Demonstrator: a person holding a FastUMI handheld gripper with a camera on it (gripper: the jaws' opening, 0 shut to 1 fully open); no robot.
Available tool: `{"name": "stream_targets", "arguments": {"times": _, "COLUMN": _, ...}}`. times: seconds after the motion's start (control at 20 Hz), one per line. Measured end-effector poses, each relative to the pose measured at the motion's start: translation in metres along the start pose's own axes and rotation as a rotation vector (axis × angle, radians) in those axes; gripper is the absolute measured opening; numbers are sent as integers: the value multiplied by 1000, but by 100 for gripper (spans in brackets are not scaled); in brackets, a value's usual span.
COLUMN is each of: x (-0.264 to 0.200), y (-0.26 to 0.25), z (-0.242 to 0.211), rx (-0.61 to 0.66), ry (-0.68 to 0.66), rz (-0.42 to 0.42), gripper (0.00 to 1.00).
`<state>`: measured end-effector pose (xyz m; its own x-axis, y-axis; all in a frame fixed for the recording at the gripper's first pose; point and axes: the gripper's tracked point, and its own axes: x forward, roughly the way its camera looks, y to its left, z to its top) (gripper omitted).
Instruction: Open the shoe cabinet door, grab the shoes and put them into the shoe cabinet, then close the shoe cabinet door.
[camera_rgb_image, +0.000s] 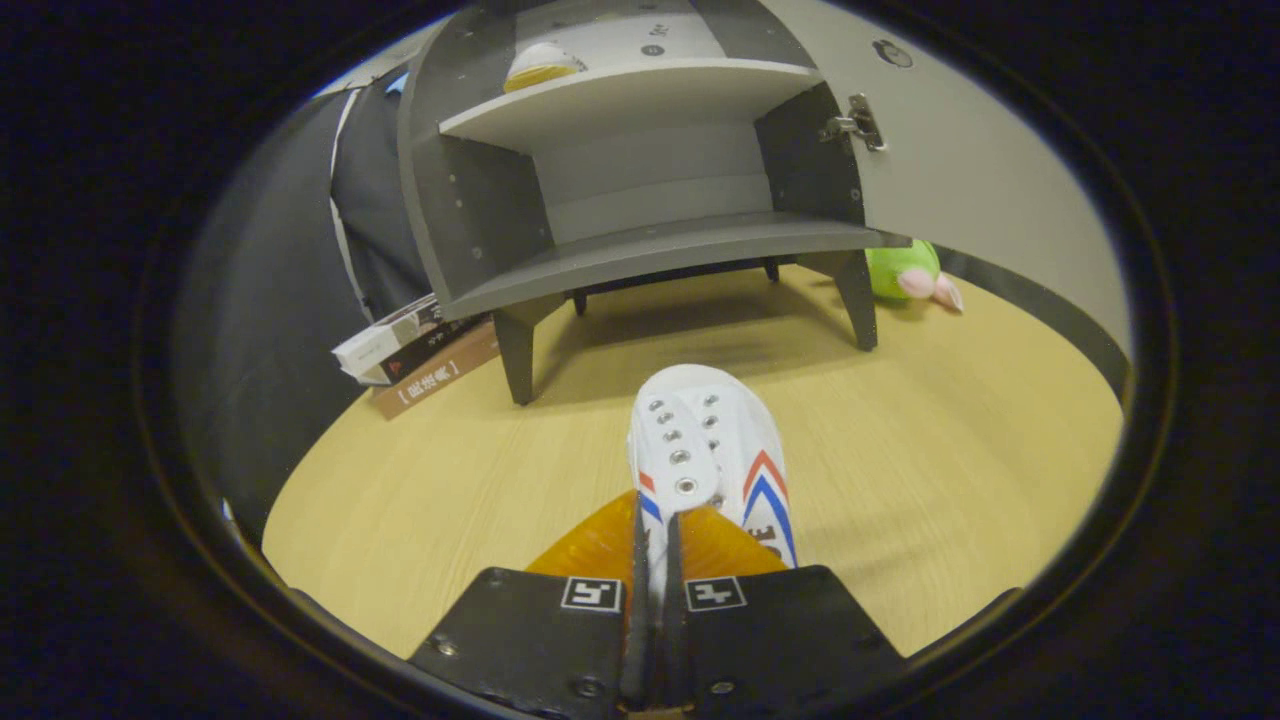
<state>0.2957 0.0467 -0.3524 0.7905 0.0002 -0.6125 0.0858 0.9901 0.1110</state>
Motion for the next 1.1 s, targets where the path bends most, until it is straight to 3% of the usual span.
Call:
{"name": "stream_targets", "arguments": {"times": 0.3, "x": -1, "y": 4, "z": 16, "rx": -65, "ry": -77, "rz": -10, "gripper": 7}}
{"name": "stream_targets", "arguments": {"times": 0.55, "x": -36, "y": 12, "z": 29, "rx": -105, "ry": -104, "rz": 17, "gripper": 7}}
{"name": "stream_targets", "arguments": {"times": 1.1, "x": -121, "y": 42, "z": 133, "rx": -130, "ry": -272, "rz": 63, "gripper": 7}}
